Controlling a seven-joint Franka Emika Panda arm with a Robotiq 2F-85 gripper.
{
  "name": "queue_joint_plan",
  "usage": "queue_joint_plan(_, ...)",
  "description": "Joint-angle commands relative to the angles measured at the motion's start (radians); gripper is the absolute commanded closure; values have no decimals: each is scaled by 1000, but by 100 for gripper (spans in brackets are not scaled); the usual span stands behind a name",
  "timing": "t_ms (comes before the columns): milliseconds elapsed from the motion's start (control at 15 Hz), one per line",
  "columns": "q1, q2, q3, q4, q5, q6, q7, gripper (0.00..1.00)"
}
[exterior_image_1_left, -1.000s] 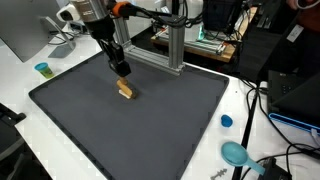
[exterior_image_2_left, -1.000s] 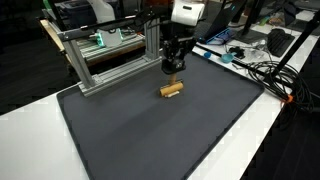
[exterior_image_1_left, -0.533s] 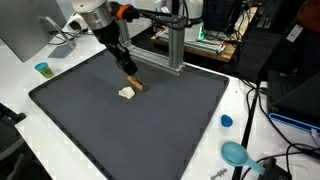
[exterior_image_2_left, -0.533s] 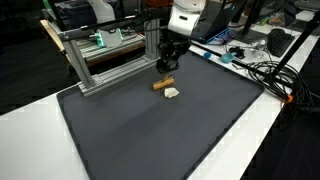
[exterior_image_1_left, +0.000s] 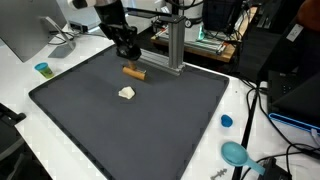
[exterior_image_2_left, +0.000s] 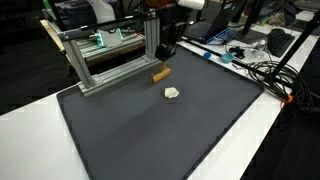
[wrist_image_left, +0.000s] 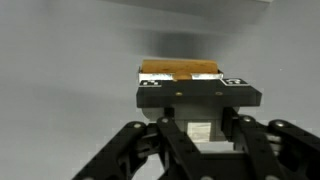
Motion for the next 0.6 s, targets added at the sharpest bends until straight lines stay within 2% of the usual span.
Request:
queue_joint_plan(0, 23, -55, 39, 23, -68, -60, -111, 79)
queue_joint_plan(200, 36, -23, 74, 106, -79, -122, -227, 79)
queue_joint_plan(400, 46, 59, 81, 240, -144, -229, -338, 79)
queue_joint_plan(467, 49, 90, 77, 288, -177, -248, -358, 79)
queue_joint_plan(533, 44, 103, 72, 310, -163, -247, -322, 79)
